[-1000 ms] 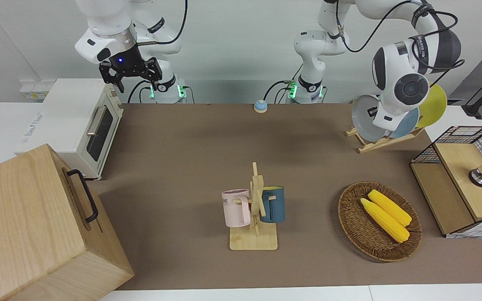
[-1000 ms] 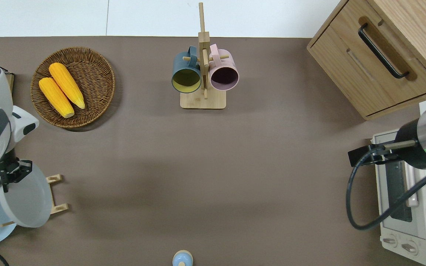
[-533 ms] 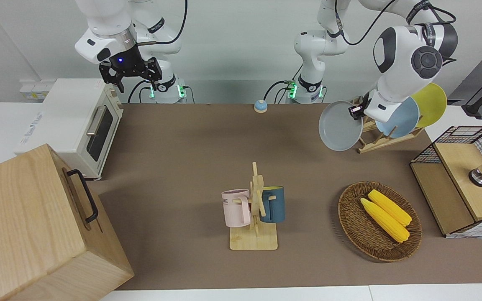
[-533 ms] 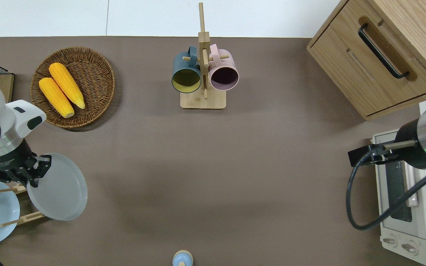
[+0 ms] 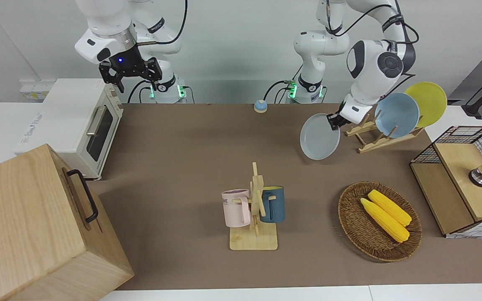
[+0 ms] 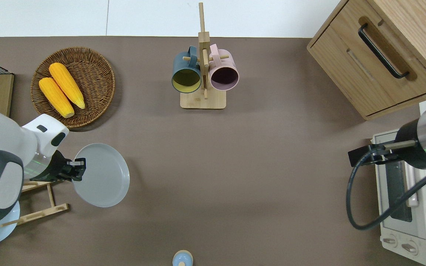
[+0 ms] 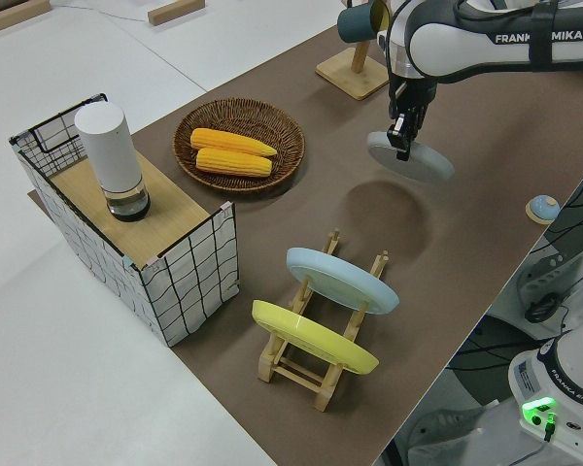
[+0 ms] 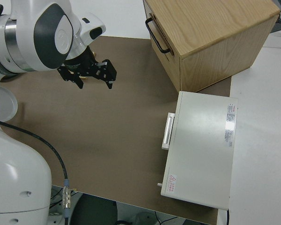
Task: Pick gray plate from low plate rack and place it on table with left arm
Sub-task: 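Pull the gray plate out of the rack toward the table center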
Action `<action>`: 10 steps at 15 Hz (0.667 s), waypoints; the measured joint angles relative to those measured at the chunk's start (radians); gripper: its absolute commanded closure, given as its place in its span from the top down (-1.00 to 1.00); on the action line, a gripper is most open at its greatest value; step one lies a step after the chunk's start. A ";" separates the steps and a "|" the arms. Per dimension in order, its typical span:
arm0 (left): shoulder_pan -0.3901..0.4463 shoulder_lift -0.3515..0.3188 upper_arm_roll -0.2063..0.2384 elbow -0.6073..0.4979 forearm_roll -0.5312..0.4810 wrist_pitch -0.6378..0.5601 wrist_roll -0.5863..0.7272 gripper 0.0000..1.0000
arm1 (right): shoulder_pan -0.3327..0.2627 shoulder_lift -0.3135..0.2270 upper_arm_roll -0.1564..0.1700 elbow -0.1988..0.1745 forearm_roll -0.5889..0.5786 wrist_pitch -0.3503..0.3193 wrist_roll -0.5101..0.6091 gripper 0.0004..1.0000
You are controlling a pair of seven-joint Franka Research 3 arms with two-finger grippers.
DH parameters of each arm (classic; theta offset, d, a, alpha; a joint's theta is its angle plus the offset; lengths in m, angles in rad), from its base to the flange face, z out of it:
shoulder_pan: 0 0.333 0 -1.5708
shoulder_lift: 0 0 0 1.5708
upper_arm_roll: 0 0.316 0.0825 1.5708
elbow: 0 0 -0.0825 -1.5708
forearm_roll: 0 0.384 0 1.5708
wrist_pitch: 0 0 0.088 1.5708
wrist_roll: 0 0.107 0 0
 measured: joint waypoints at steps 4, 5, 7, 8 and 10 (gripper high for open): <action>-0.007 -0.010 -0.020 -0.074 -0.035 0.041 -0.003 -1.00 | 0.000 0.000 0.000 0.000 0.000 0.000 0.000 0.97; -0.007 -0.010 -0.022 -0.078 -0.036 0.041 -0.004 -0.94 | 0.000 0.000 0.000 0.000 0.000 0.000 0.000 0.98; -0.007 -0.002 -0.030 -0.081 -0.037 0.041 -0.015 -0.57 | 0.000 0.000 0.000 0.000 0.000 0.000 0.000 0.98; -0.007 0.002 -0.031 -0.081 -0.037 0.041 -0.019 -0.29 | 0.000 0.000 0.000 0.000 0.000 0.000 0.000 0.97; -0.006 0.007 -0.032 -0.083 -0.037 0.041 -0.022 0.12 | 0.000 0.000 0.000 0.000 0.000 0.000 0.000 0.97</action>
